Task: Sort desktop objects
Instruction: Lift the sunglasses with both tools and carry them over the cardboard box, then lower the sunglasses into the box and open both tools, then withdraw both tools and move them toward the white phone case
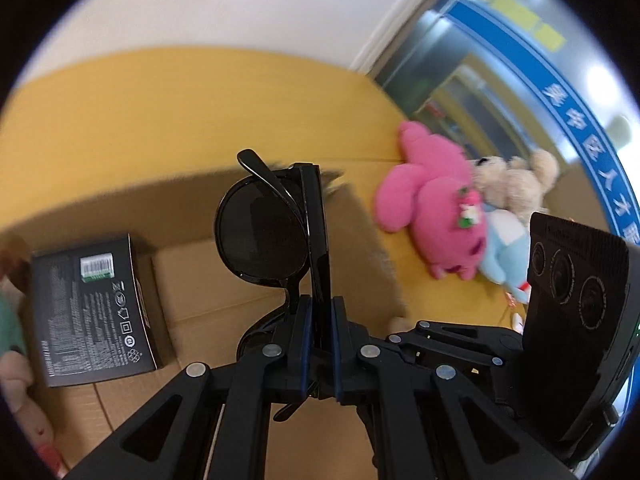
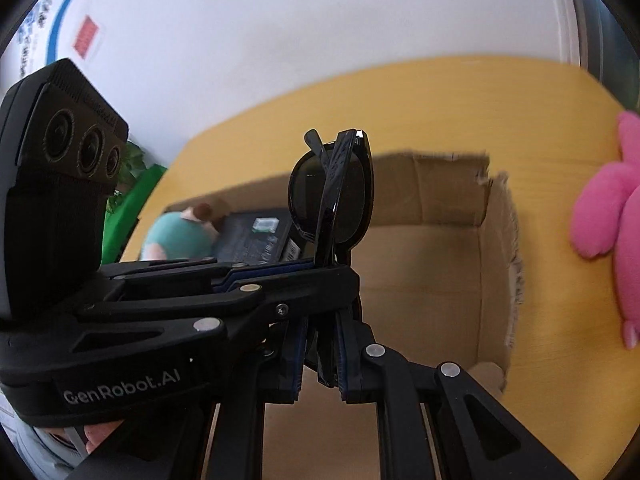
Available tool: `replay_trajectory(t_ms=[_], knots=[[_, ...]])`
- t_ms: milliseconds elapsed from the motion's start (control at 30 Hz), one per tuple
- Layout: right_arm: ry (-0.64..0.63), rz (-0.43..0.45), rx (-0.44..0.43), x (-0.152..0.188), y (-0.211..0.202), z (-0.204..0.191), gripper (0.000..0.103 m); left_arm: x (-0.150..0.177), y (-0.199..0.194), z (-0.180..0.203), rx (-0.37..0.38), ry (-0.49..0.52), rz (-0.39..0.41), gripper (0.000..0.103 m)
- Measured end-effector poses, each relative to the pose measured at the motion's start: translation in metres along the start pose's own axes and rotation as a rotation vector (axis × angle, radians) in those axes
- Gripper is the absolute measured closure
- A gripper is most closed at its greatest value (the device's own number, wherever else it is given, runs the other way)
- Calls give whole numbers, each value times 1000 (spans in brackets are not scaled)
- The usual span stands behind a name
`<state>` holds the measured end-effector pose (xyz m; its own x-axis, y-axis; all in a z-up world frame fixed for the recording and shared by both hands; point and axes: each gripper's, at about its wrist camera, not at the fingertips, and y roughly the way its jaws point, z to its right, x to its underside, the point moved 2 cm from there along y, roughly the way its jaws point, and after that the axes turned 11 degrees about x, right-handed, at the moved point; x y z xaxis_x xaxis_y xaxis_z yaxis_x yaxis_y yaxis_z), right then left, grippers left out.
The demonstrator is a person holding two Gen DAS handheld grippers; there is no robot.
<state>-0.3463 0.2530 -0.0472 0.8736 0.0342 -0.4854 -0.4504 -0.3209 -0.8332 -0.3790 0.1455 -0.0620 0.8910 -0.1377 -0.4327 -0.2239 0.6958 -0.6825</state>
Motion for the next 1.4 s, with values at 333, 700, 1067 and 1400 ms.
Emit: replay_trajectory(t_ms=[333,700,1067,1400], knots=[[82,-199,73,-3,80,26,92,2,44,-44,25,-141,-108,96],[29,-159,131,3,77,17,80,3,17,-38,-22,-159,-118,95],[-127,212,243,57,-80,-45,13,78,-171,56,-244,152,295,34],[-95,376,298,168,-179,-88,0,227,-248,113,-514,250,536,21]])
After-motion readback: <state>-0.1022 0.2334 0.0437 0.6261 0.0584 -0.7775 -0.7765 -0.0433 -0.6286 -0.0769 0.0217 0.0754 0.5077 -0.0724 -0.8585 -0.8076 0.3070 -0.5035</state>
